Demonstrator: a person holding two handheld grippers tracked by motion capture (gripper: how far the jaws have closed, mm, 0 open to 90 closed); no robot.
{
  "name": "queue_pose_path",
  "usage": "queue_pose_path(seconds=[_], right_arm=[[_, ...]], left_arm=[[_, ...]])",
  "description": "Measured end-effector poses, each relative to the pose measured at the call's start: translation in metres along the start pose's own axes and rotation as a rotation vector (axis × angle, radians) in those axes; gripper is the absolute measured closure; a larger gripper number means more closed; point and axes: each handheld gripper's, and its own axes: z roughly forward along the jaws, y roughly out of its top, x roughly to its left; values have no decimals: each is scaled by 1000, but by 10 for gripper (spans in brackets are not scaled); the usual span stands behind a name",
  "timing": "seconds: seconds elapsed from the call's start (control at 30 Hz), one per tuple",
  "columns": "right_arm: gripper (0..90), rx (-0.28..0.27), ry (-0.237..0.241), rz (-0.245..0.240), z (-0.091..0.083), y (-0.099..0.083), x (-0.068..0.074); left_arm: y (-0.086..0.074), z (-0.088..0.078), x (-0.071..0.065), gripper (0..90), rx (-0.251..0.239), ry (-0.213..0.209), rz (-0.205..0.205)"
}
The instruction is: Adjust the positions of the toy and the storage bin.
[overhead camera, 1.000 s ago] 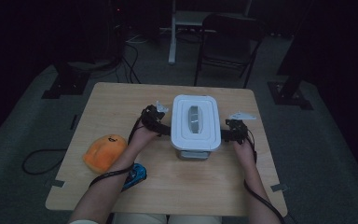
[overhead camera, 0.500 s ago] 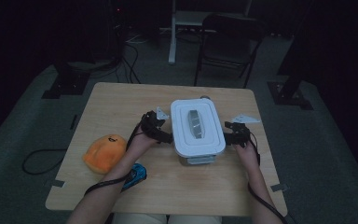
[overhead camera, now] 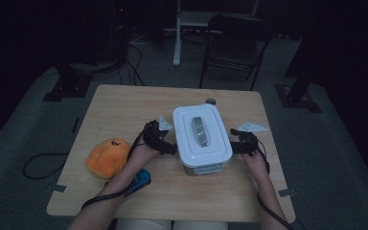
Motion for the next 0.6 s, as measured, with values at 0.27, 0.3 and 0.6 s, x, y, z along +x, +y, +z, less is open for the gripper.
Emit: queue_pose_path(seconds=[0.27,0.3,0.6], right_arm=[[306,0,12,-50,-12,-10,12],[306,0,12,-50,-12,-10,12],[312,-1,43,-75,-29,-23,22]], left_arm=[[-9,-10,-10,24,-9,-15,22],[-10,-11,-11,24,-10,-20,20],[-19,-17,-25,24,-14,-45,33]])
